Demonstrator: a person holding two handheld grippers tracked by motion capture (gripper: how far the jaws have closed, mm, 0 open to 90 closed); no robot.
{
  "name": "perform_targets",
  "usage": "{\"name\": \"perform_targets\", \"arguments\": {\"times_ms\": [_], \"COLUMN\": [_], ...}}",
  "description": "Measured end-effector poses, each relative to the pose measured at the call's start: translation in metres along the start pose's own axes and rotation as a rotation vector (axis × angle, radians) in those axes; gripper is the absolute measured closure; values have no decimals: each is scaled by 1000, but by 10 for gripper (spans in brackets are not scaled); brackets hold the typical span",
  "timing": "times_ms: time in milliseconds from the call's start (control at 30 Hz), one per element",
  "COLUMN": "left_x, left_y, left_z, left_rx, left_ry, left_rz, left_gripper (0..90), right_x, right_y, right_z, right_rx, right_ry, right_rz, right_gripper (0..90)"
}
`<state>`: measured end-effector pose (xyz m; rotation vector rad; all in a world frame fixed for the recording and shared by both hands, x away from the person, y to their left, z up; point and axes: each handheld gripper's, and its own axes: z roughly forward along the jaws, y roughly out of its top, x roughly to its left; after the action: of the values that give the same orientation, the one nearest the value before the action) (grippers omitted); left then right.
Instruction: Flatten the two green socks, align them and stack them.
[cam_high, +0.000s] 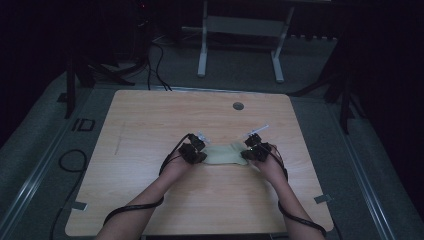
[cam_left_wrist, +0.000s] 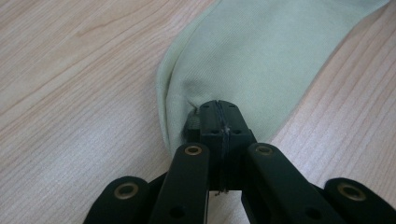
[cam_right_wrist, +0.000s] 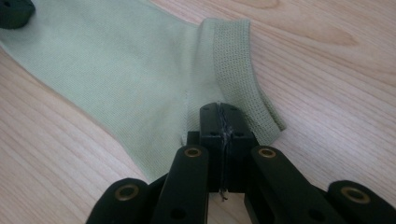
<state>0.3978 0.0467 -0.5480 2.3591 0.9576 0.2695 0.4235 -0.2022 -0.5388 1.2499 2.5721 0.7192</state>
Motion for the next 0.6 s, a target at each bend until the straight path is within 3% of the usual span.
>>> {"name": "perform_targets", "arguments": {"times_ms": [167, 267, 333, 433, 600], "left_x": [0, -3, -6, -8, -8], "left_y": [0, 3, 6, 7, 2], "left_z": [-1, -6, -12, -18, -22], "left_rx": [-8, -43, -50, -58, -75], "left_ry": [-9, -37, -41, -55, -92], "left_rz": [-10, -1, 7, -8, -31], "left_gripper": [865, 711, 562, 383, 154], "right_x": [-1, -3, -5, -6, -6], "right_y": [2, 2, 1, -1, -5], "right_z": [0, -4, -8, -16, -30], "right_rx": [6, -13, -38, -85, -132], "right_ry": [9, 17, 36, 41, 41], "right_rz": [5, -11, -14, -29, -34], "right_gripper": [846, 744, 653, 527, 430]}}
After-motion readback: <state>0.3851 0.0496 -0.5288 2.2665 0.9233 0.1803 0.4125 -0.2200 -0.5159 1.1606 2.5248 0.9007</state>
